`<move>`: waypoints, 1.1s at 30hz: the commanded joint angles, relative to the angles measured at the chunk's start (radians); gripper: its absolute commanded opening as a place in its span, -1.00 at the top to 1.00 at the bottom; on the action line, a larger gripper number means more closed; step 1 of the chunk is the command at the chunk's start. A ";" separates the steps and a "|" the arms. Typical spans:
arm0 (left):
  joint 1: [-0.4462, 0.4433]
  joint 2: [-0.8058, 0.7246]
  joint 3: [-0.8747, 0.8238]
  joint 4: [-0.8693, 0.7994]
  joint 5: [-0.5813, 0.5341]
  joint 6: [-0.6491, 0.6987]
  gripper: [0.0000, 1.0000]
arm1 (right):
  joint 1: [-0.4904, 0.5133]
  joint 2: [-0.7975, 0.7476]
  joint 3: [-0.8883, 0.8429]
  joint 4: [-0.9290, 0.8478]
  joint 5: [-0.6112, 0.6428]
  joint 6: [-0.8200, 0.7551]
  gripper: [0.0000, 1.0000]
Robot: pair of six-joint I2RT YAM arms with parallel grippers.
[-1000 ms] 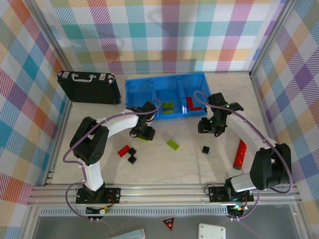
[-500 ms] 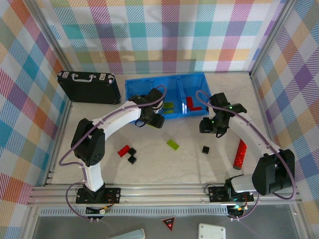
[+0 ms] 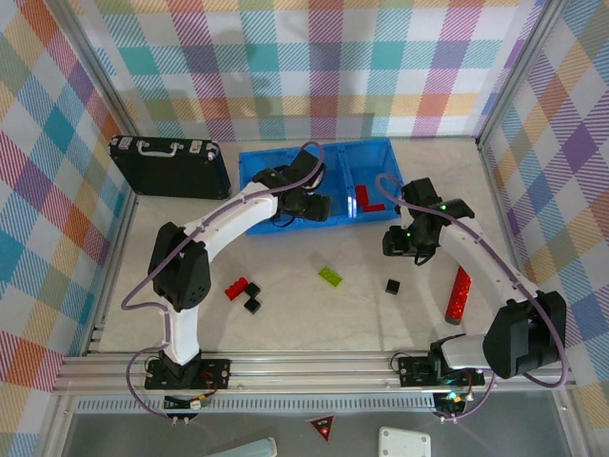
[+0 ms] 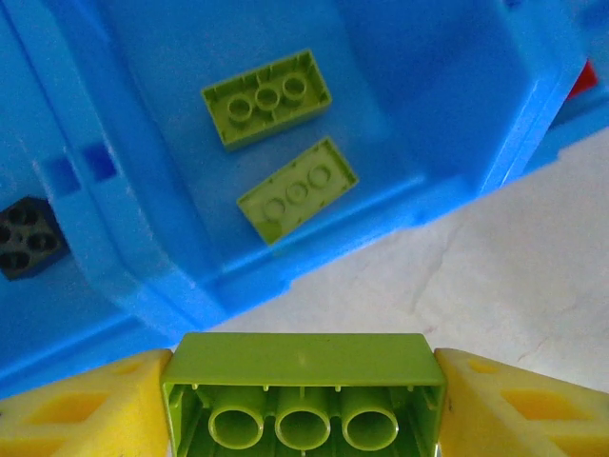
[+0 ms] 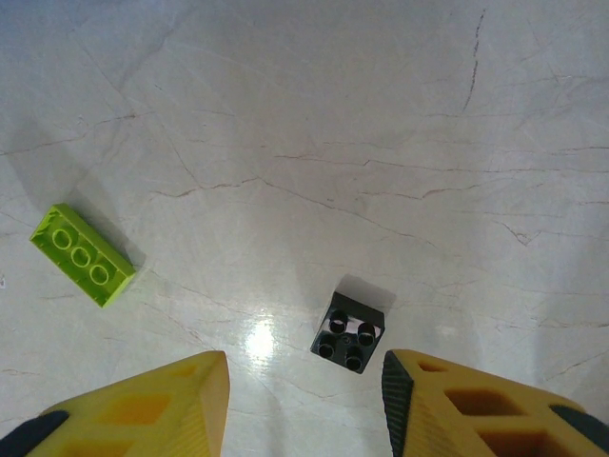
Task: Sort the legos into containers by color
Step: Place the lego in the container.
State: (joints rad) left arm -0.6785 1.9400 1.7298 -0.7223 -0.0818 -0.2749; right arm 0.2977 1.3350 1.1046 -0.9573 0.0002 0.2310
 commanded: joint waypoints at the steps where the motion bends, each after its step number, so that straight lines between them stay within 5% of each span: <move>1: -0.012 0.020 0.044 0.083 -0.060 -0.106 -0.33 | 0.001 -0.026 -0.001 -0.026 0.001 0.003 0.04; 16: -0.031 0.148 0.107 0.319 -0.348 -0.193 -0.28 | 0.001 -0.032 0.008 -0.039 -0.007 -0.031 0.04; 33: -0.039 0.402 0.288 0.338 -0.498 -0.246 -0.27 | 0.001 -0.028 -0.005 -0.019 -0.035 -0.052 0.04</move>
State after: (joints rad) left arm -0.7059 2.2959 1.9751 -0.3855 -0.5293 -0.5022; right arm 0.2977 1.3201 1.1049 -0.9691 -0.0124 0.1970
